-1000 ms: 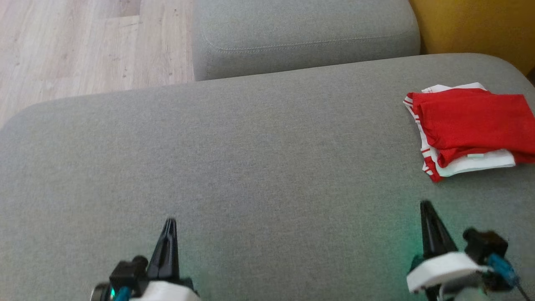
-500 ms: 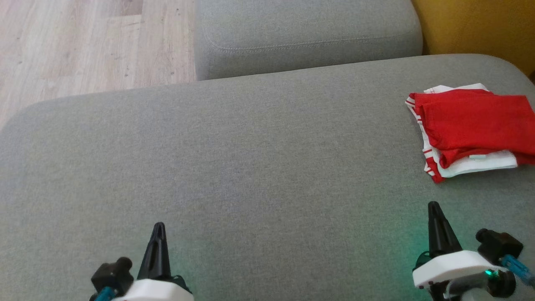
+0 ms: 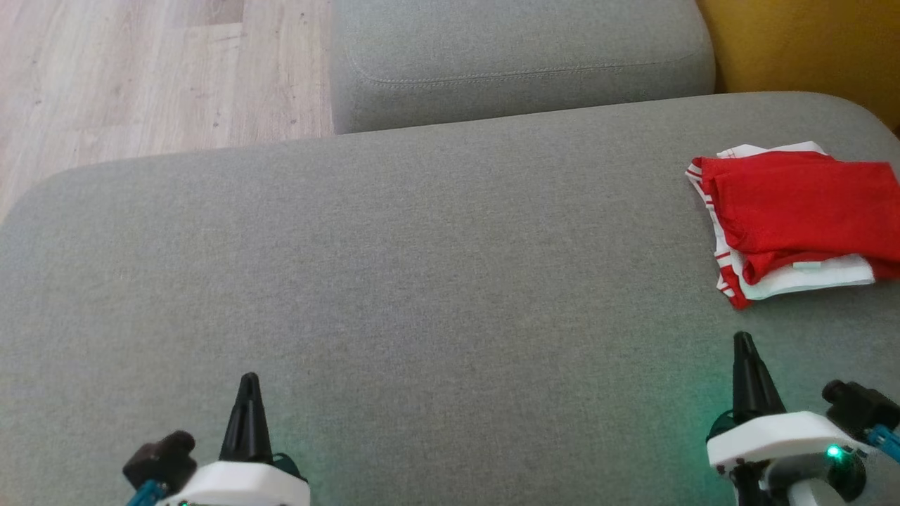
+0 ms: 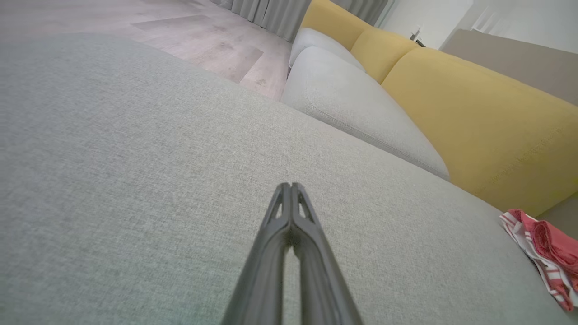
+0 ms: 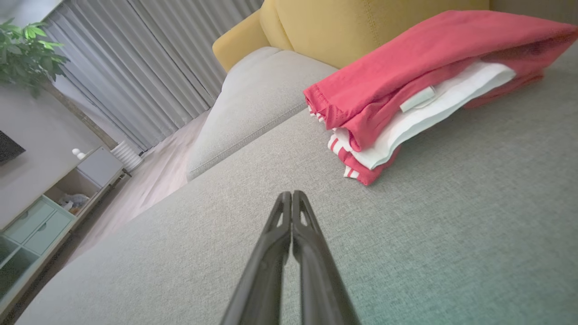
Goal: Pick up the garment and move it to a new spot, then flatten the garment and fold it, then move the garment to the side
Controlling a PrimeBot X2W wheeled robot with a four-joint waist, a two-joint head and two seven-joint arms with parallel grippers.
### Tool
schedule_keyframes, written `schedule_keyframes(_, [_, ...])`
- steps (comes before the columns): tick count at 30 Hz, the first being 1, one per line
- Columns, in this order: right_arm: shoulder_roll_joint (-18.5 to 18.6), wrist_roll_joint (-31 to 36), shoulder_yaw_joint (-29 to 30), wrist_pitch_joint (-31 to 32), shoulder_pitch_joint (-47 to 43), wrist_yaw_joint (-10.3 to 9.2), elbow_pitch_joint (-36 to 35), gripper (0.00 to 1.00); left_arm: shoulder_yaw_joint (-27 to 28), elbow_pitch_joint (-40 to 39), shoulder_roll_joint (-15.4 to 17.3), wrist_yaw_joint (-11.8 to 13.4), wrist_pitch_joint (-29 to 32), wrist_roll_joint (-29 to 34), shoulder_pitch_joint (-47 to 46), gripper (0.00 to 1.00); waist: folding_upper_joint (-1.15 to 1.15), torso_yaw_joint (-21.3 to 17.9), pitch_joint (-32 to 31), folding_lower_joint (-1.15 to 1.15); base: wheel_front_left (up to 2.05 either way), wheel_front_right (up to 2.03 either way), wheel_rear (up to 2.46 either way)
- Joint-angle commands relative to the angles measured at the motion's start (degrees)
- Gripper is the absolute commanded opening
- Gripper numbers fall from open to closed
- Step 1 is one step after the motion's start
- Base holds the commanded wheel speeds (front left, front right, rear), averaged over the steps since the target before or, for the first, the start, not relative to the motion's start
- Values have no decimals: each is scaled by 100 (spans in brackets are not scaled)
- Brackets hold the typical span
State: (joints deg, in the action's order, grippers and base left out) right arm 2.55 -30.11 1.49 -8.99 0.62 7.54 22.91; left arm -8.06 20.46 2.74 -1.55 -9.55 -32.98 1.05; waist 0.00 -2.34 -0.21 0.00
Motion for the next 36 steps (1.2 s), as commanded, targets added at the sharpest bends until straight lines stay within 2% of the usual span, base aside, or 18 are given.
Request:
schedule_keyframes(1, [13, -130, 11, 15, 259, -1, -211, 0, 123, -206, 4, -22, 33, -114, -316, 0, 0, 2, 0, 0, 0, 0, 0])
schedule_keyframes(36, [20, -2412, 196, 591, 370, -3, -466, 0, 624, -369, 8, -237, 623, -2294, -469, 0, 0, 89, 15, 0, 0, 0, 0])
